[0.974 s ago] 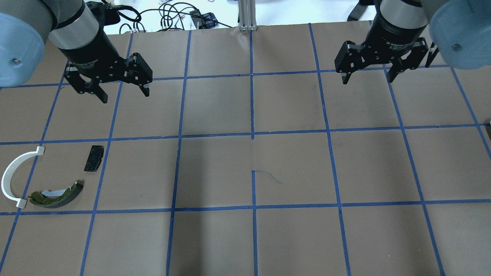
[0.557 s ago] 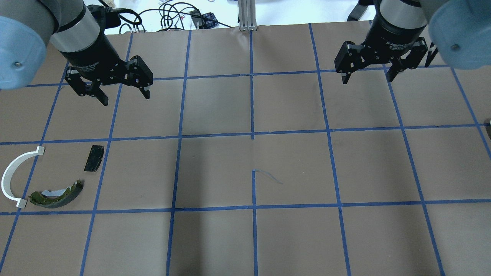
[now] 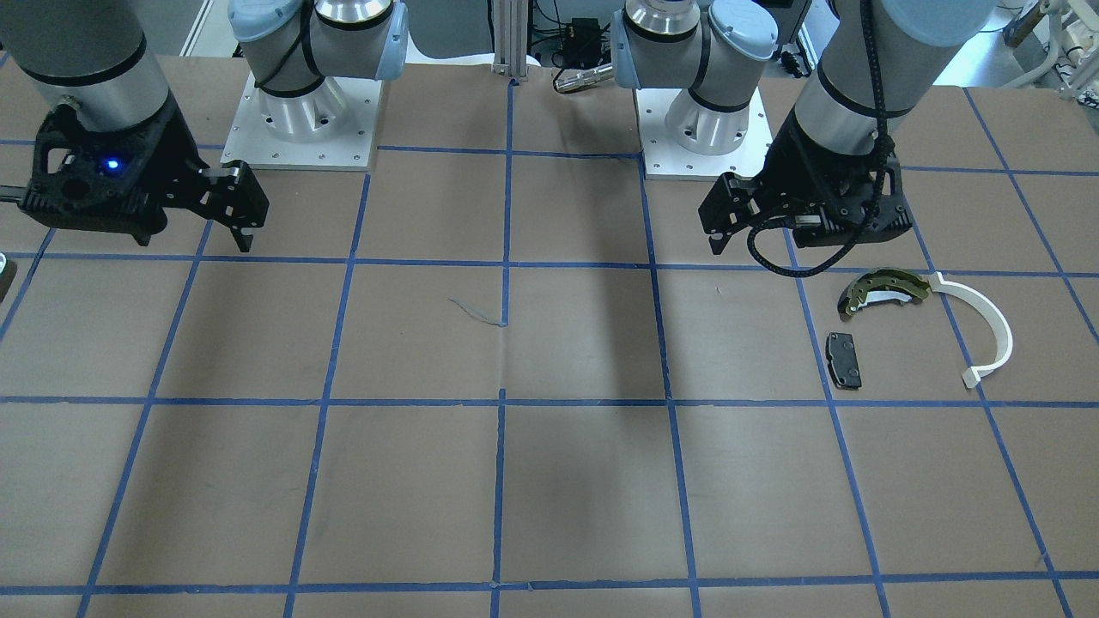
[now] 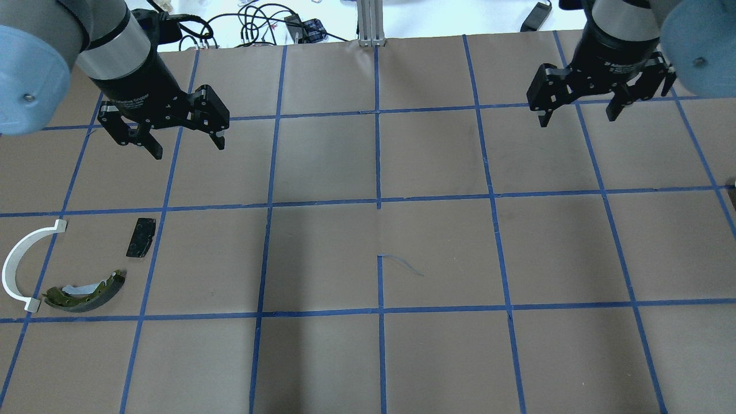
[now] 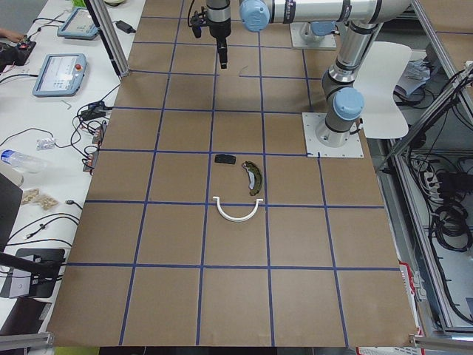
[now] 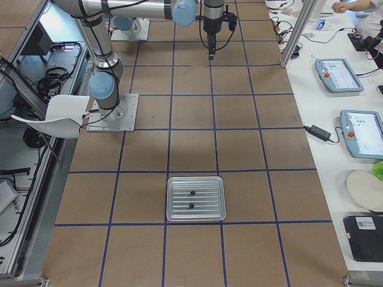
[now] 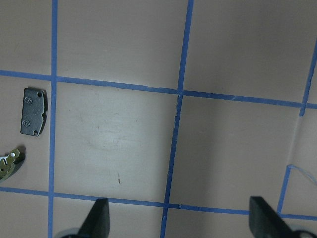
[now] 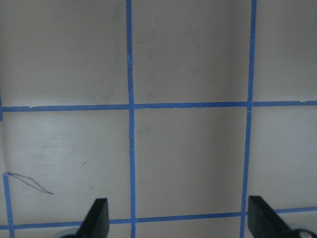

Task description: Place bearing gear from tray to pile

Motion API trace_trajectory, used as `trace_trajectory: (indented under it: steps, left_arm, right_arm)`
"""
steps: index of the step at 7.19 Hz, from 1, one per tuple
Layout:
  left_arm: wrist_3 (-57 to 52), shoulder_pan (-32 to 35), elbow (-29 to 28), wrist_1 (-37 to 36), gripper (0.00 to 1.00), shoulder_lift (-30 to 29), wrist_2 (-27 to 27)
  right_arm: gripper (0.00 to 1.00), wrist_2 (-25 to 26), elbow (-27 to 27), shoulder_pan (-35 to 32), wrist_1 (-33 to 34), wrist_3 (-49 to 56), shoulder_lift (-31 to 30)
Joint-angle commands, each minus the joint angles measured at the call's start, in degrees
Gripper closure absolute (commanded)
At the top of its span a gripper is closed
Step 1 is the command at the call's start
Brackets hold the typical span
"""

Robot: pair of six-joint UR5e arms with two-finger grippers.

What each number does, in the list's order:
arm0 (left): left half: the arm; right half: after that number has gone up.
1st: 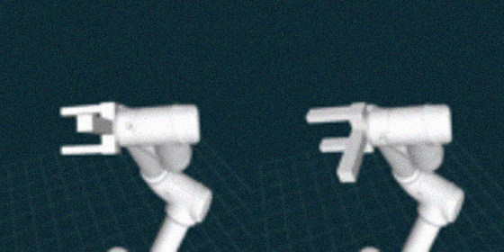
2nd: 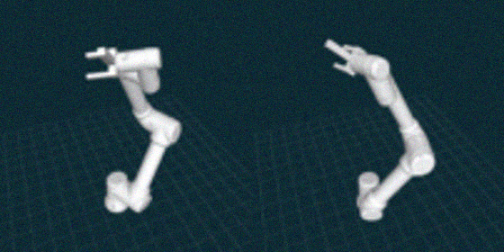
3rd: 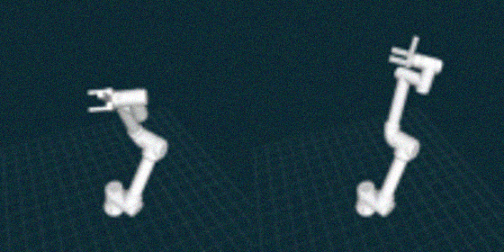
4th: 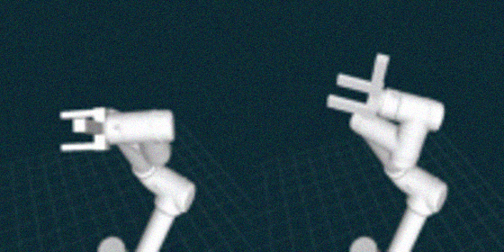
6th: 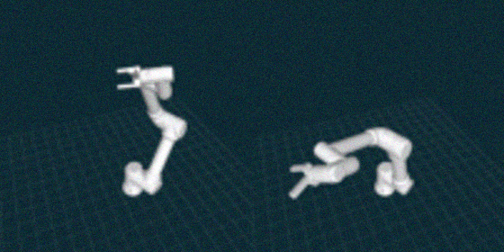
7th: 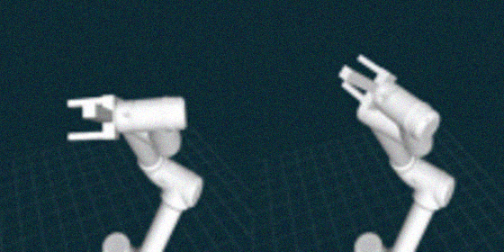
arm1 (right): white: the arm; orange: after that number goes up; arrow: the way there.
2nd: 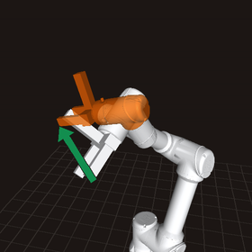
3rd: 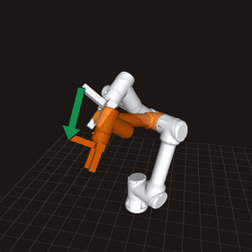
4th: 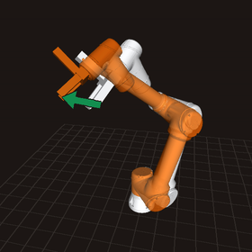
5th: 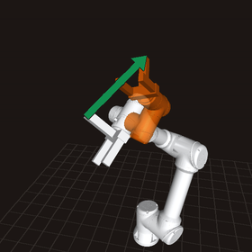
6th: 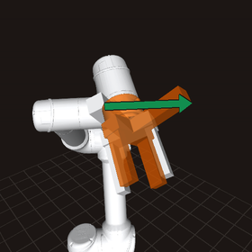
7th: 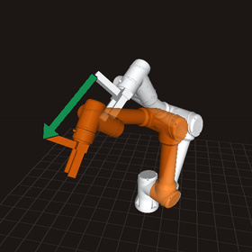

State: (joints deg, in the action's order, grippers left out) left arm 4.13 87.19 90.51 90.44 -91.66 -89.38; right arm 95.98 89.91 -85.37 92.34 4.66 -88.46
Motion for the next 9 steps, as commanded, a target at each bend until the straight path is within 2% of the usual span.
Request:
trace_trajectory:
  steps: [1,3,5,7,9]
  left_arm:
    - [0.0,0.0,0.0,0.0,0.0,0.0,0.0]
    - [0.0,0.0,0.0,0.1,0.0,0.0,0.0]
    - [0.0,0.0,0.1,0.0,0.0,0.1,0.0]
    - [0.0,0.0,0.2,0.0,0.0,0.1,-0.2]
    - [0.0,0.0,0.2,0.0,0.0,0.1,-0.2]
  right_arm:
    - [0.0,1.9,1.7,9.2,0.1,13.2,0.2]
    - [0.0,1.8,6.4,24.0,3.0,30.6,1.0]
    - [0.0,0.6,10.2,37.9,17.4,51.2,7.8]
    - [0.02,-1.8,8.0,47.2,28.3,62.6,19.3]
    - [0.1,-2.7,4.7,52.0,31.1,68.5,26.9]
